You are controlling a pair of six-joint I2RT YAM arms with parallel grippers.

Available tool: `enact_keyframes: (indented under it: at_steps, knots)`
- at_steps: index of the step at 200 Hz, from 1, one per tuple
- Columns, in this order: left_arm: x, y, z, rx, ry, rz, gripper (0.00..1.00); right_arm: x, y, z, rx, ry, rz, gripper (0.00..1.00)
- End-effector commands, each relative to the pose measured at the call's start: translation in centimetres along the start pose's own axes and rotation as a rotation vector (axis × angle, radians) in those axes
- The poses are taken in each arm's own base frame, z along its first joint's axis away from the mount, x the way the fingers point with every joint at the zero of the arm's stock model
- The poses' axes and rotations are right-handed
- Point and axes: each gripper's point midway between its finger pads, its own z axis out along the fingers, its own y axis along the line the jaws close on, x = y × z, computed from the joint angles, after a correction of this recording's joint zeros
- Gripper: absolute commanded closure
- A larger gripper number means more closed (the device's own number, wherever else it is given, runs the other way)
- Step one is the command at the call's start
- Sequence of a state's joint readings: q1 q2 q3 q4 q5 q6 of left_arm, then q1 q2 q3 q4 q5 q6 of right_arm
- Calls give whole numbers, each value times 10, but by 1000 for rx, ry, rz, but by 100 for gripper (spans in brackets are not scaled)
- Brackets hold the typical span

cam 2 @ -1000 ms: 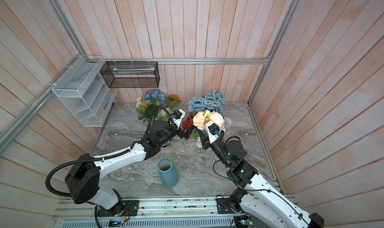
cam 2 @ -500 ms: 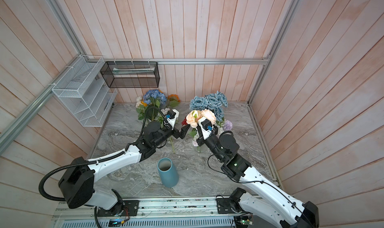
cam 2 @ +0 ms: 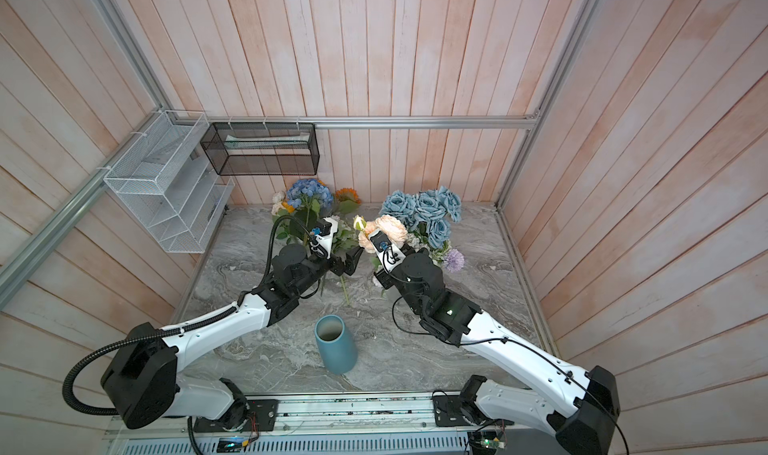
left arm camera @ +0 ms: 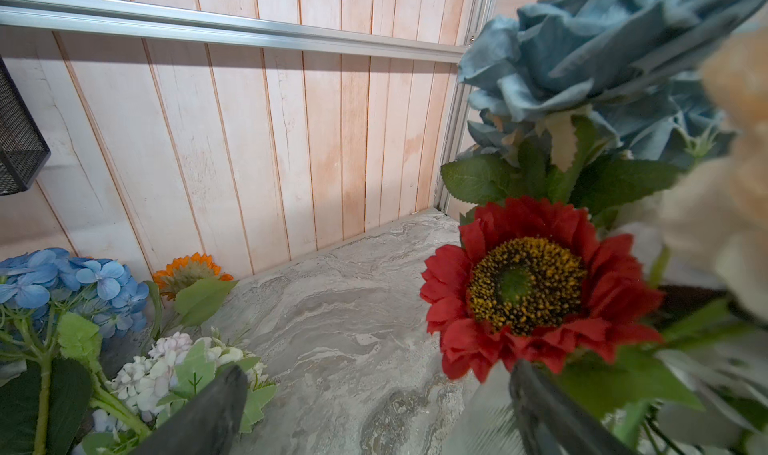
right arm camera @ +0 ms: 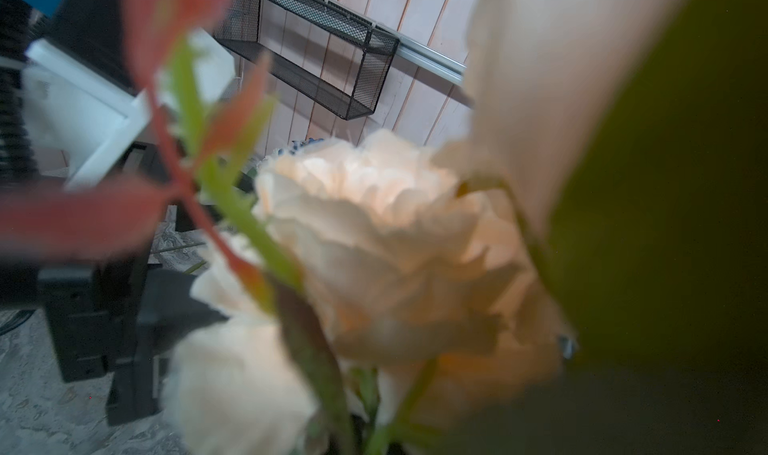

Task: Arrange the flowers into the vase
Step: 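Lower the peach roses into the glass vase and open right gripper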

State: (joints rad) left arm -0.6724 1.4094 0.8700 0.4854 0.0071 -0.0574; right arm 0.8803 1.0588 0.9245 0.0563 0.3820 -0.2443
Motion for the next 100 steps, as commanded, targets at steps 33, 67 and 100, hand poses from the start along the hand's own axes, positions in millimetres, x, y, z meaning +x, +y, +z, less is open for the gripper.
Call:
enact_keyframes:
  at_steps: [33, 67, 100]
  knots:
    - [-7, 2, -5, -6, -19, -35, 0, 26, -9, -6, 11, 50, 106, 96]
    - [-11, 2, -8, -5, -29, -42, 0, 27, -9, -8, 9, 77, 102, 91]
    - [-14, 2, -8, -6, -34, -42, 0, 12, -11, -13, -8, 29, 125, 75]
